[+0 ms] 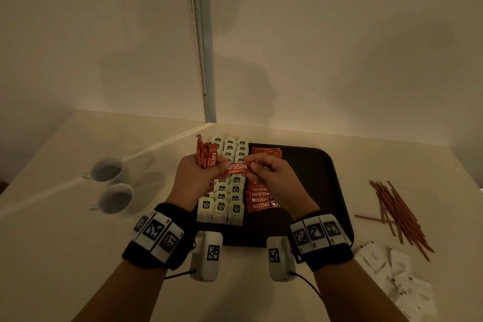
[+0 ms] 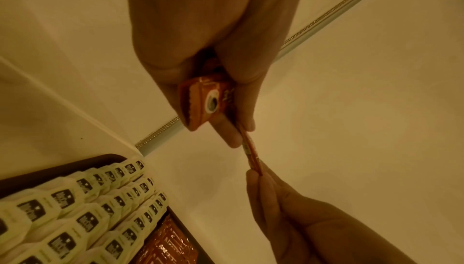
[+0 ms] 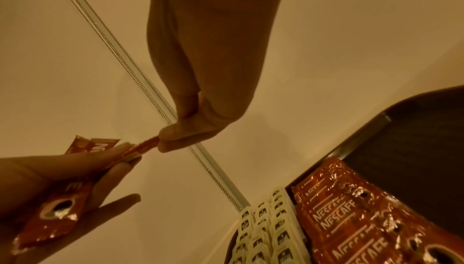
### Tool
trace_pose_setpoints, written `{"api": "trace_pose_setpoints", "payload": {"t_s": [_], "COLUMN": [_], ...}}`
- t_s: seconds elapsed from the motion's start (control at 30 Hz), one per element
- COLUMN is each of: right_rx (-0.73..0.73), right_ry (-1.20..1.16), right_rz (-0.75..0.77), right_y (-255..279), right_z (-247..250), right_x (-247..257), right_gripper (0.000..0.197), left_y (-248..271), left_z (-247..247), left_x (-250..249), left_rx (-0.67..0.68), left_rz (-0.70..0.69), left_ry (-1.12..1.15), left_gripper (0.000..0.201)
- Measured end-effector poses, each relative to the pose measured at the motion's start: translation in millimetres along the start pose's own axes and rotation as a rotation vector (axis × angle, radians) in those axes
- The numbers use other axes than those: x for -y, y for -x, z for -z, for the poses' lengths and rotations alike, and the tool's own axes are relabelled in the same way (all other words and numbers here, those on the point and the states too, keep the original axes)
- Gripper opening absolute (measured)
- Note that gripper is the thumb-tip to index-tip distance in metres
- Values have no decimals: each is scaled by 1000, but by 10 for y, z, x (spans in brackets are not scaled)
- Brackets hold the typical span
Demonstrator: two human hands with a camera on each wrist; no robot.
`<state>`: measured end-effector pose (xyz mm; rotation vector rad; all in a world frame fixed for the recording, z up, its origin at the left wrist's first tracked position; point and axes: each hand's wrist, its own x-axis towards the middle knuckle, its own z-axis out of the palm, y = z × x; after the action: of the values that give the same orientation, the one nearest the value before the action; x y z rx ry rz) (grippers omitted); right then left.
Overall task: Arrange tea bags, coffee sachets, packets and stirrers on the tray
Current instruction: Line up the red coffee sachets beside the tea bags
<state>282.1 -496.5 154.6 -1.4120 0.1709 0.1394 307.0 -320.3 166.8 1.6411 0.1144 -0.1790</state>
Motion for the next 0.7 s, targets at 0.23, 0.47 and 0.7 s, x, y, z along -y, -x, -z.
{"api": "trace_pose_setpoints", "payload": {"t_s": [0.23,0.47,0.7], "right_rx": [28,-100,-108], "right_ry": [377,649,815], "right_rz": [72,4,-153], "right_y": [-37,-89,38], "right_z": [228,784,995], "right_x": [-5,-360,-869], "right_gripper": [21,17,21], "left_y": [-44,-43,-14], "left_z": [18,141,265], "left_x": [46,204,295], "left_rx": [26,-18,-39], "left_rz": [58,282,402], "left_ry": [-15,174,265], "left_gripper": [11,11,6]}}
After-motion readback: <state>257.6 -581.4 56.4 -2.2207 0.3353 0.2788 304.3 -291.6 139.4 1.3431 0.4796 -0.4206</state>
